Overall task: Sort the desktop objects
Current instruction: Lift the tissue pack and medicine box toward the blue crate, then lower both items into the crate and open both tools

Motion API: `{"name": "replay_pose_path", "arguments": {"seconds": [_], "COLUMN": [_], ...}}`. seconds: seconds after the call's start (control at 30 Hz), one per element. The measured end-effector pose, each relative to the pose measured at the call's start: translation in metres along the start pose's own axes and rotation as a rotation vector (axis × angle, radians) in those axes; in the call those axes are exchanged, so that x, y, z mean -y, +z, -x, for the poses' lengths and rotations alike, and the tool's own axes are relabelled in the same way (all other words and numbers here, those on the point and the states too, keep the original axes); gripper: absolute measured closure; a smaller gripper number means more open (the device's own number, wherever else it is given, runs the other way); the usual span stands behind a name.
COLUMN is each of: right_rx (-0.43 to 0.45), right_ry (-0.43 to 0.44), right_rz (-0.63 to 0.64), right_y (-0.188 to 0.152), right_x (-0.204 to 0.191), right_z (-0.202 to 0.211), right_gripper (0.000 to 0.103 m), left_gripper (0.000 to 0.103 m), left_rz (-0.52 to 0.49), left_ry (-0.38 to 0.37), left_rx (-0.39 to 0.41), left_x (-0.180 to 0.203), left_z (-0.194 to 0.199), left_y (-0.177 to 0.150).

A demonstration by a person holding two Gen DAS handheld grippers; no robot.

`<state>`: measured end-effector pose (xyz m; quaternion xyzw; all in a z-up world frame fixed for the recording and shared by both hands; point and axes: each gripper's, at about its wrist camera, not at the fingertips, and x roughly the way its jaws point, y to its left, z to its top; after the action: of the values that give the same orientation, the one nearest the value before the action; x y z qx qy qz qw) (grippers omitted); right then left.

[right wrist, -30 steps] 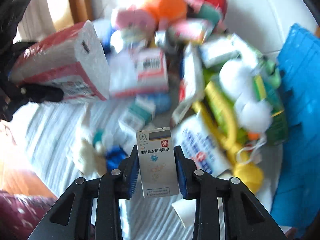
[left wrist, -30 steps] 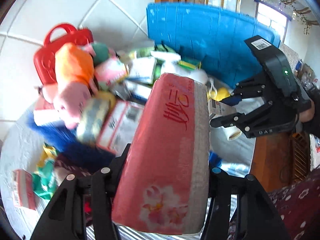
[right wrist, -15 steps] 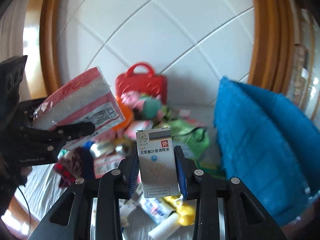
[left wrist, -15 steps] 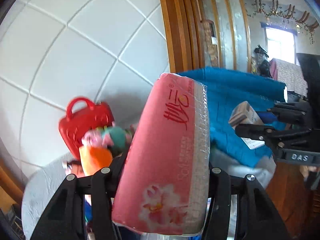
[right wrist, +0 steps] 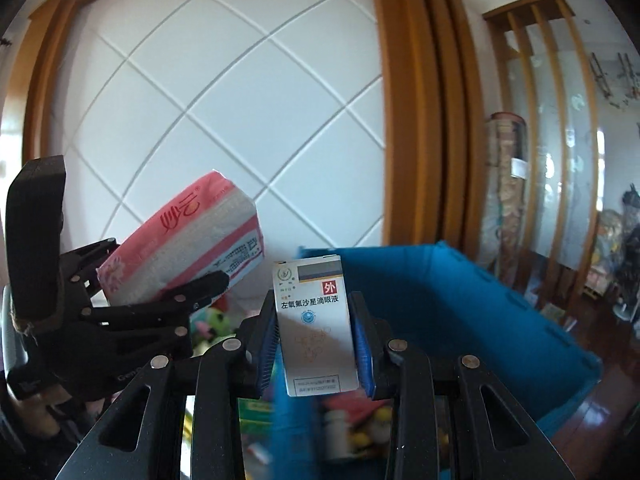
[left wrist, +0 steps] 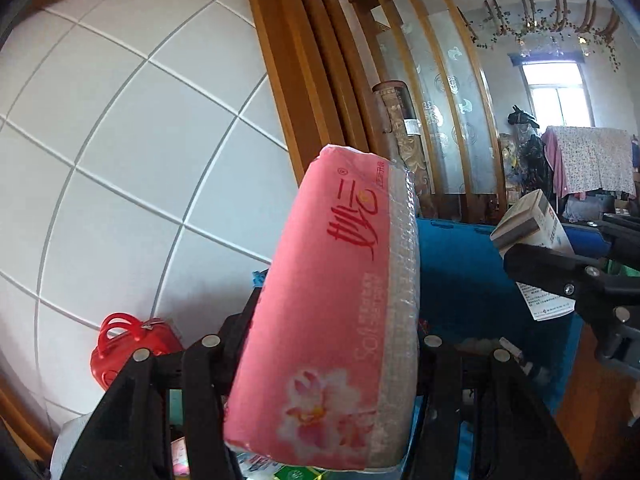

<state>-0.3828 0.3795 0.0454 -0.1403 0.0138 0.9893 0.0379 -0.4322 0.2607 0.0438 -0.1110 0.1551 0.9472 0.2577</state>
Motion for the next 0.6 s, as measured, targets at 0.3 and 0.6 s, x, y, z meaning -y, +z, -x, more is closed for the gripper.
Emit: {"name": "replay_pose_path", "arguments": {"seconds": [0.3, 0.6], "right_rx": [-0.081, -0.121], "right_ry": [-0.052, -0.133], "right_rz": [-0.08, -0.161], "right_y": [0.006, -0.012], "right_x": [0.106, 0.144], "right_z": [-0.025, -0.041], "right_gripper": [0.07, 0.042], "left_gripper": [0.049, 0.007], "left_rz": [-0.047, -0.112], "left_ry": [0.011, 0.081], "left_rx": [-0.091, -0.073], "left_x": [0.078, 0.106], "left_z": [-0.059, -0.075], "left_y": [0.03, 0.049]}}
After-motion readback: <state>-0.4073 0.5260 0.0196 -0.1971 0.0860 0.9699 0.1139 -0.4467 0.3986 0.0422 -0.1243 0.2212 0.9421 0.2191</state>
